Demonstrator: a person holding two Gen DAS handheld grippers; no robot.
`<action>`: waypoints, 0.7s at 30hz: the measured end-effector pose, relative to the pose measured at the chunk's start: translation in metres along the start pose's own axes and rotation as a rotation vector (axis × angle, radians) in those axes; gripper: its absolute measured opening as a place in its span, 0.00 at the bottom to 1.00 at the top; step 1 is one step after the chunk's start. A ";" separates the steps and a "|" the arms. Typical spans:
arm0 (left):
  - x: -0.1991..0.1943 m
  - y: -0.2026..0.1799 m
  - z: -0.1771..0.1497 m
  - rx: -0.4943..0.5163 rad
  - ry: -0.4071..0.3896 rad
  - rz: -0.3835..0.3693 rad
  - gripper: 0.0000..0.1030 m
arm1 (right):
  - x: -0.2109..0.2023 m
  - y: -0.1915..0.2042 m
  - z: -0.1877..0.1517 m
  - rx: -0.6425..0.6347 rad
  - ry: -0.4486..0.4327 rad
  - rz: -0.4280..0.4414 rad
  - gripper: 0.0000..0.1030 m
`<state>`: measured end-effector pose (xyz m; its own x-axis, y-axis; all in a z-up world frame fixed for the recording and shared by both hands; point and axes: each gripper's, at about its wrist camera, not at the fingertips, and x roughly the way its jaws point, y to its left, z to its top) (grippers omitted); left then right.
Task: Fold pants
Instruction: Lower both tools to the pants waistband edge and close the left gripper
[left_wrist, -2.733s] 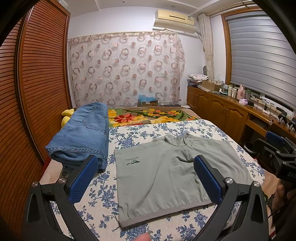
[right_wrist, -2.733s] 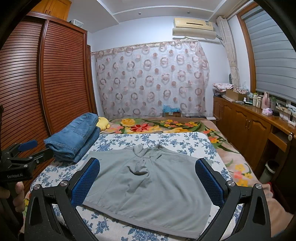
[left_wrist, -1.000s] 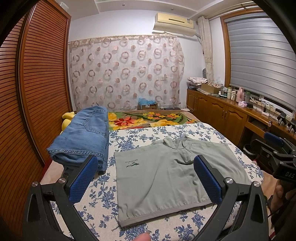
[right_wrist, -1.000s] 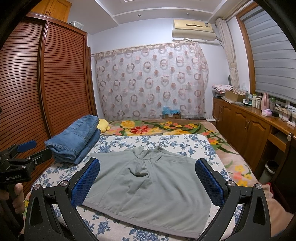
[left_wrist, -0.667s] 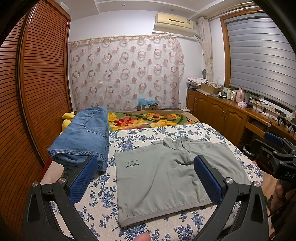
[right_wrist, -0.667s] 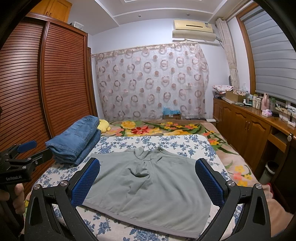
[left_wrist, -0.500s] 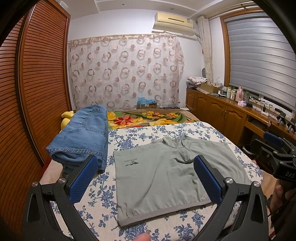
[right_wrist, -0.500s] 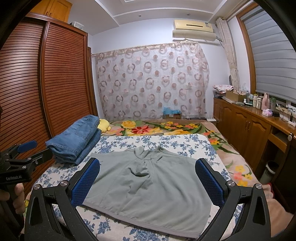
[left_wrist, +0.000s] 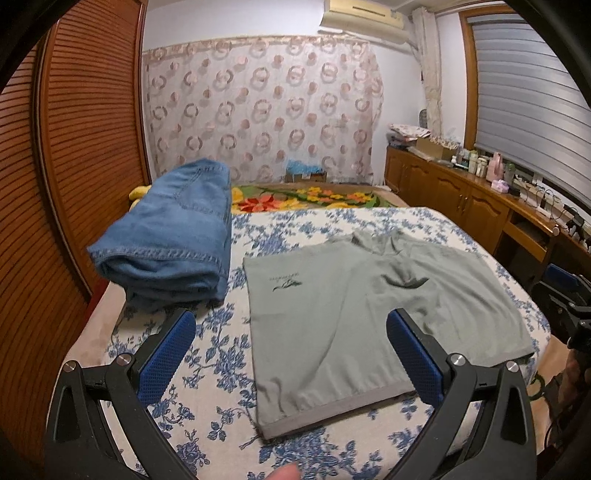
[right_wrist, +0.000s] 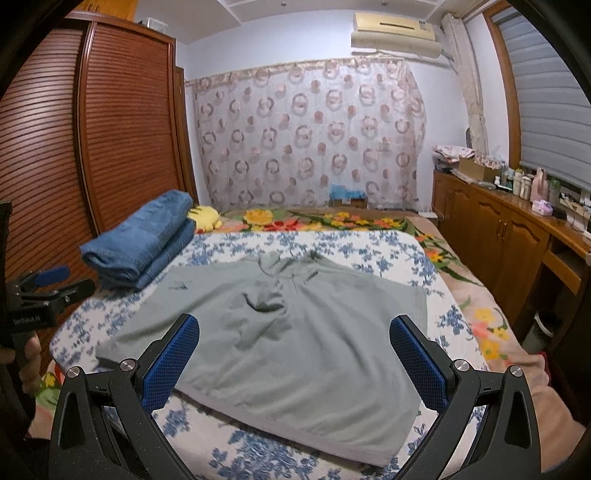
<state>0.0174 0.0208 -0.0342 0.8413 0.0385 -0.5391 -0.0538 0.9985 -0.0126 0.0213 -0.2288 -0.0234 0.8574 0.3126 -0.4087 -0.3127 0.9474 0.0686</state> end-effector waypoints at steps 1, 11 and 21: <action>0.003 0.002 -0.002 -0.001 0.008 -0.002 1.00 | 0.001 0.000 0.000 -0.002 0.009 0.002 1.00; 0.025 0.032 -0.033 0.003 0.096 0.025 1.00 | 0.015 -0.002 -0.007 -0.015 0.077 0.015 1.00; 0.028 0.051 -0.056 -0.017 0.168 -0.048 0.86 | 0.022 -0.005 -0.009 -0.009 0.165 0.041 0.85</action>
<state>0.0080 0.0703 -0.0967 0.7414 -0.0181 -0.6709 -0.0255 0.9982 -0.0551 0.0380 -0.2278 -0.0412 0.7654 0.3349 -0.5496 -0.3506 0.9331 0.0804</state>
